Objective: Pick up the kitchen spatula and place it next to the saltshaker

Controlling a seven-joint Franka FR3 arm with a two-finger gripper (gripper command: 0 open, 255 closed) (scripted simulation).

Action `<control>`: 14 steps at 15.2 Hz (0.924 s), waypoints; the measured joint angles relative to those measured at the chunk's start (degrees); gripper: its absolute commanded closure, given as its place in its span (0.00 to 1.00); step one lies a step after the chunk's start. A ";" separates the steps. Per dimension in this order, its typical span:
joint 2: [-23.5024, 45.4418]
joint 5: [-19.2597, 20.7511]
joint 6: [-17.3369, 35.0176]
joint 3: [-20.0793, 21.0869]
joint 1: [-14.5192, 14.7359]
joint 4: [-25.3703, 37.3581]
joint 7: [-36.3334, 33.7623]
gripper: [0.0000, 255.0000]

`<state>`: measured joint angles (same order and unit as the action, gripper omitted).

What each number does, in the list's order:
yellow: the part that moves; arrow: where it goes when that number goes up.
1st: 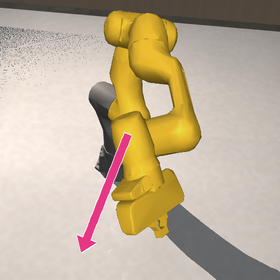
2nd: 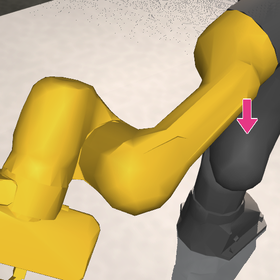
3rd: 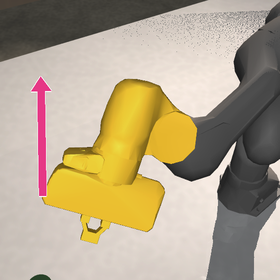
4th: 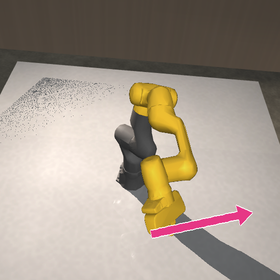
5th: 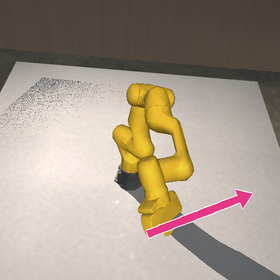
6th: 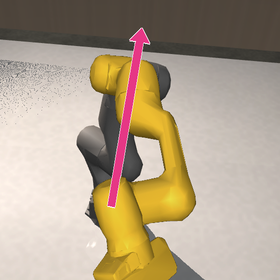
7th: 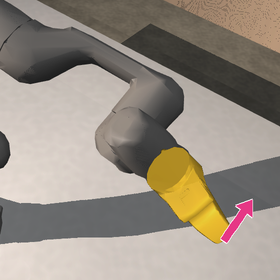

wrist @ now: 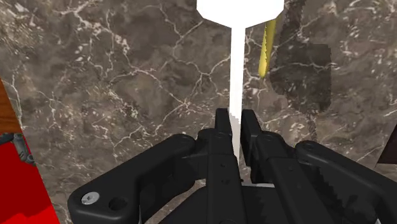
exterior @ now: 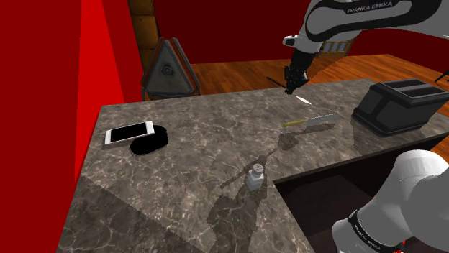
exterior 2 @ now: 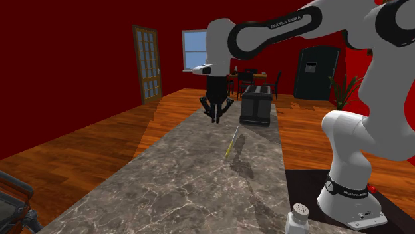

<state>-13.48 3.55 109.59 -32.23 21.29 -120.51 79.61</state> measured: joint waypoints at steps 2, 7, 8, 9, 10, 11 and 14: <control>-2.13 0.71 0.32 2.21 0.71 -2.26 -3.35 1.00; -5.05 0.77 1.01 7.52 2.91 -5.78 -11.08 1.00; -5.32 0.57 1.04 8.65 3.47 -6.10 -12.69 1.00; -5.73 0.46 1.12 9.66 3.93 -6.59 -14.14 1.00; -6.15 0.33 1.19 10.68 4.39 -7.08 -15.59 1.00; -6.65 0.25 1.38 11.56 4.77 -7.76 -16.86 1.00; -6.95 -0.56 1.61 14.63 6.41 -8.34 -21.18 1.00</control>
<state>-20.43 2.99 111.20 -17.59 27.71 -128.85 58.43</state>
